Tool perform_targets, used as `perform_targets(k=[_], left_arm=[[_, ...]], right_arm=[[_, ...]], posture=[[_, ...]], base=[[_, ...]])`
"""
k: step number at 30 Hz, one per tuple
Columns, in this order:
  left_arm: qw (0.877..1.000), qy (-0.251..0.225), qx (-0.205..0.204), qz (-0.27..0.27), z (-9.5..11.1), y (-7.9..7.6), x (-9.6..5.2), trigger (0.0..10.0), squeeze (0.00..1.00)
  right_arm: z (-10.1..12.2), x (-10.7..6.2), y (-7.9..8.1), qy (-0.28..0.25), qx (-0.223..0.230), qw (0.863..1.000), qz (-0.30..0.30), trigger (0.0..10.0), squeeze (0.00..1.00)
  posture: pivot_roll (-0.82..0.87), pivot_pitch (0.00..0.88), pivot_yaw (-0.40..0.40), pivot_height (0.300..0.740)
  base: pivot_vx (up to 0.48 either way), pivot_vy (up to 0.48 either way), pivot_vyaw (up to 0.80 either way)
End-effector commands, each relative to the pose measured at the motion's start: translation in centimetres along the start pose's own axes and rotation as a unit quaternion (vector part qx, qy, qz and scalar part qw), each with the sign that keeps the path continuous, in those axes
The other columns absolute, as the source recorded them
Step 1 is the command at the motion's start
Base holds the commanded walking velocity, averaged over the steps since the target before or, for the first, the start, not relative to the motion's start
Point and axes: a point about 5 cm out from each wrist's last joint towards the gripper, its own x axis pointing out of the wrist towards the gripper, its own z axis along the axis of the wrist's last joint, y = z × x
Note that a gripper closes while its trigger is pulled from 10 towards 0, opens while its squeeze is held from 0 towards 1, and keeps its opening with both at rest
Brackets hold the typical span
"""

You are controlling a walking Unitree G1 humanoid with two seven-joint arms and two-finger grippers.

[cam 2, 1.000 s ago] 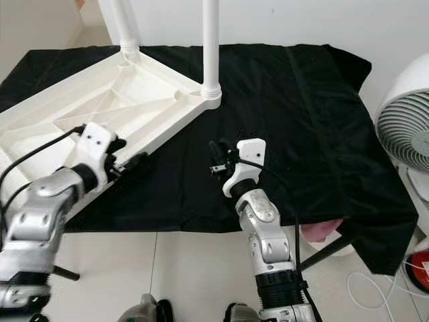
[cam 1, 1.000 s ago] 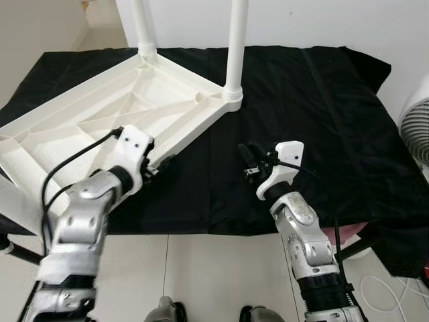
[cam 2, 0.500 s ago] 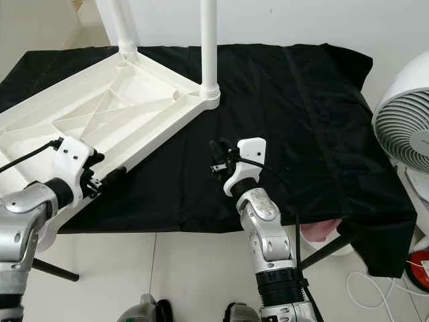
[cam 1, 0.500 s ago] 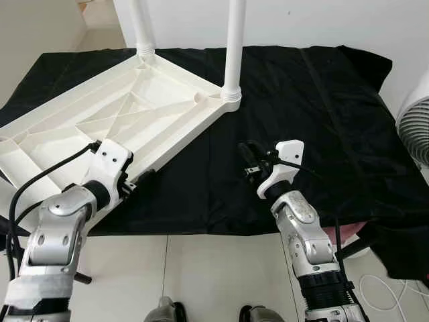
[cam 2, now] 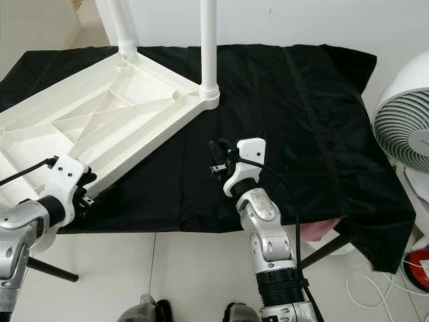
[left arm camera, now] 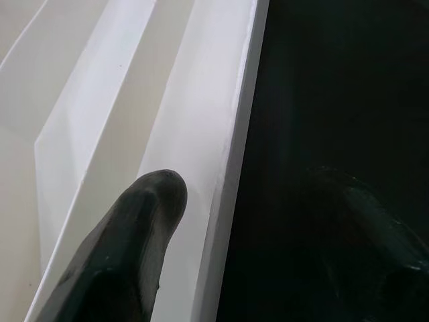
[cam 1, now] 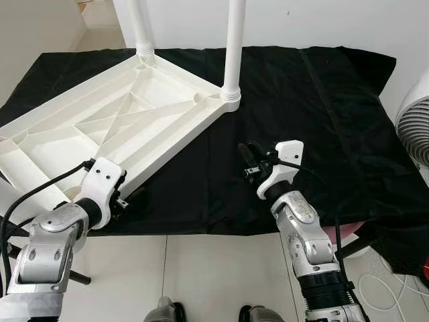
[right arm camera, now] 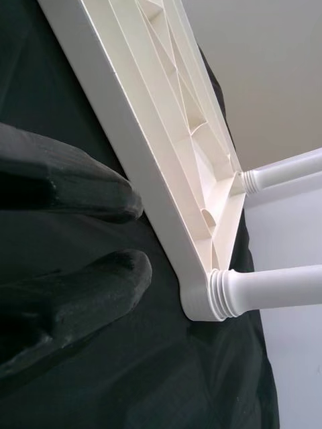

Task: Building children table

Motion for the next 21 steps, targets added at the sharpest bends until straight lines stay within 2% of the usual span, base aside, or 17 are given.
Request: perform_targets(k=[1,6,7,8,9,11,13,14,16,17,18,21], left_arm=[[0.999,0.022,-0.006,0.024,-0.60,0.46,-0.23,10.0,0.00],[0.999,0.026,-0.001,0.035,-0.73,0.78,-0.15,10.0,0.00],[0.999,0.027,-0.001,0.037,-0.74,0.86,-0.14,8.6,0.00],[0.999,0.028,-0.002,0.038,-0.74,0.89,-0.15,8.6,0.00],[0.999,0.030,-0.003,0.039,-0.78,0.93,-0.15,9.6,0.00],[0.999,0.032,-0.003,0.040,-0.80,0.99,-0.12,9.1,0.00],[0.999,0.032,-0.004,0.040,-0.81,1.01,-0.10,9.1,0.00],[0.999,0.030,-0.004,0.041,-0.69,1.04,-0.04,4.9,0.00],[0.999,0.029,-0.004,0.041,-0.63,1.04,-0.02,4.9,0.00],[0.999,0.028,-0.004,0.040,-0.60,1.01,0.02,1.1,0.00],[0.999,0.028,-0.004,0.040,-0.57,0.98,0.06,0.0,0.00],[0.999,0.023,-0.004,0.035,-0.48,0.62,0.35,0.0,0.00]], right_arm=[[-0.33,-0.16,0.09,0.007,0.002,1.000,0.003,10.0,0.00],[-0.33,-0.13,0.11,0.007,0.002,1.000,0.003,10.0,0.00],[-0.34,-0.14,0.09,0.007,0.002,1.000,0.002,10.0,0.00],[-0.35,-0.15,0.08,0.007,0.002,1.000,0.002,10.0,0.00],[-0.36,-0.16,0.08,0.007,0.003,1.000,0.001,10.0,0.00],[-0.37,-0.16,0.06,0.008,0.003,1.000,0.001,10.0,0.00],[-0.38,-0.16,0.05,0.008,0.003,1.000,0.001,10.0,0.00],[-0.36,-0.14,0.02,0.008,0.003,1.000,0.001,10.0,0.00],[-0.35,-0.14,0.02,0.008,0.003,1.000,0.001,10.0,0.00],[-0.36,-0.13,0.01,0.008,0.003,1.000,0.001,10.0,0.00],[-0.36,-0.13,0.00,0.008,0.003,1.000,0.001,10.0,0.00],[-0.35,-0.16,0.06,0.008,0.003,1.000,0.001,10.0,0.00]], posture=[[-0.02,0.131,0.055,0.740],[-0.02,0.129,0.056,0.740],[-0.02,0.129,0.056,0.740],[-0.02,0.129,0.056,0.740],[-0.02,0.129,0.056,0.740],[-0.02,0.132,0.056,0.740],[-0.02,0.132,0.056,0.740],[-0.02,0.133,0.056,0.740],[-0.02,0.133,0.056,0.740],[-0.02,0.133,0.055,0.740],[-0.02,0.133,0.055,0.740],[-0.02,0.133,0.055,0.740]], base=[[0.000,0.000,0.00],[0.000,0.000,0.00],[0.000,0.000,0.00],[0.000,0.000,0.00],[0.000,0.000,0.00],[0.000,0.000,0.00],[0.000,0.000,0.00],[0.000,0.000,0.00],[0.000,0.000,0.00],[0.000,0.000,0.00],[0.000,0.000,0.00],[0.000,0.000,0.00]])
